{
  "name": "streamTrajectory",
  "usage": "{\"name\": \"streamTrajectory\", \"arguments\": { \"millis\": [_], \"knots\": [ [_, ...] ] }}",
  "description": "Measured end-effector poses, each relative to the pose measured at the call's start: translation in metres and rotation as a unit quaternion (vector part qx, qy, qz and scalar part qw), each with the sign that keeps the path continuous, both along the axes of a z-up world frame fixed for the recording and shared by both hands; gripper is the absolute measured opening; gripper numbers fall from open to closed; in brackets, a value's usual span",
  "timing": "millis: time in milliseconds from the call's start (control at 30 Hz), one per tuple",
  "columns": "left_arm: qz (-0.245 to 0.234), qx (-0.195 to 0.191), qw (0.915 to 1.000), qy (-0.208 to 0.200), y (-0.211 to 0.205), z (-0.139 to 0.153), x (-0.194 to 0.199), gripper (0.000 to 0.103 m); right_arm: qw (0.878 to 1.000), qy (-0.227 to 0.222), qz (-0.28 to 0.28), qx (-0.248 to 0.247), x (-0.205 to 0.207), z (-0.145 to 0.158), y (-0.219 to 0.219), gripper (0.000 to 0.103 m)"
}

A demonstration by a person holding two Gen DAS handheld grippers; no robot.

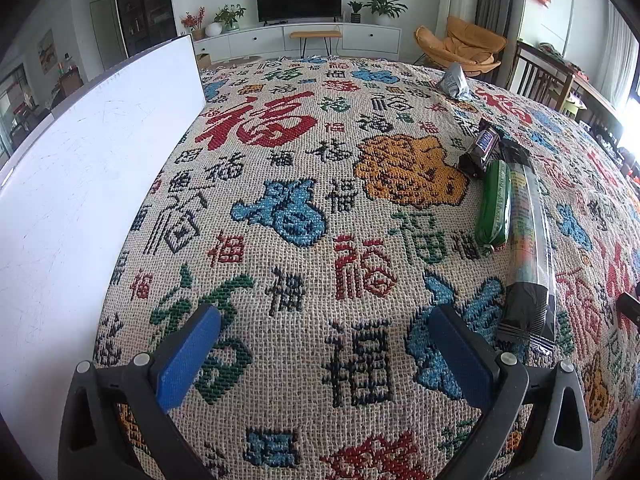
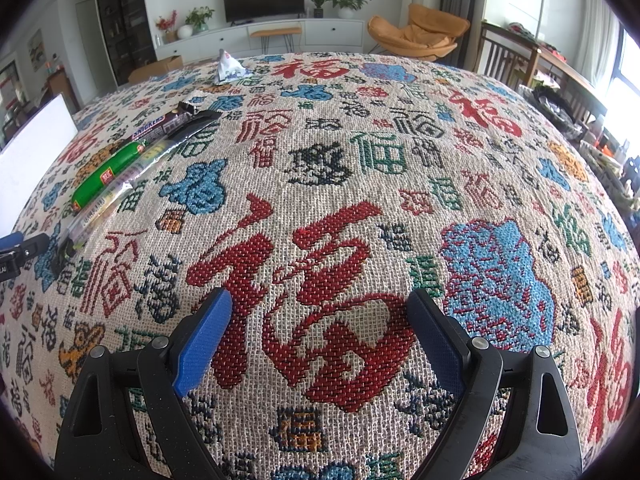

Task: Organize snacks
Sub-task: 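Lower the right gripper onto the clear tube packet and close it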

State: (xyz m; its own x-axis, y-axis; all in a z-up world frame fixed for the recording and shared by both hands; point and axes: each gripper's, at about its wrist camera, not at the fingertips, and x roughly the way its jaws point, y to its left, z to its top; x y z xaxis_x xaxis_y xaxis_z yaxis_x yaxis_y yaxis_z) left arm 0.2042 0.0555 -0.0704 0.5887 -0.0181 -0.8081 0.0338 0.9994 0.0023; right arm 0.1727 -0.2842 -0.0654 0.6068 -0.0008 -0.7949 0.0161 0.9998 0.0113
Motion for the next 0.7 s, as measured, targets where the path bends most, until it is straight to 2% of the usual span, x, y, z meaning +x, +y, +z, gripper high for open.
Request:
{"name": "streamTrajectory", "arguments": {
  "millis": [233,367,500,700],
  "knots": [
    [0.001,-0.001,1.0,0.001,0.0,0.001,0.001,0.103,1.0,0.0,0.0,0.0,0.0,0.0,0.0,0.091],
    [-0.024,0.0,0.9995,0.02,0.001,0.002,0.001,0.103,1.0,0.0,0.0,0.0,0.0,0.0,0.0,0.091],
    [-0.042,-0.001,0.999,0.011,0.002,0.002,-0.006,0.103,1.0,0.0,0.0,0.0,0.001,0.0,0.0,0.092],
    [-0.045,-0.003,0.999,0.0,0.003,0.002,-0.008,0.103,1.0,0.0,-0.001,0.0,0.001,0.0,0.0,0.092]
  ]
}}
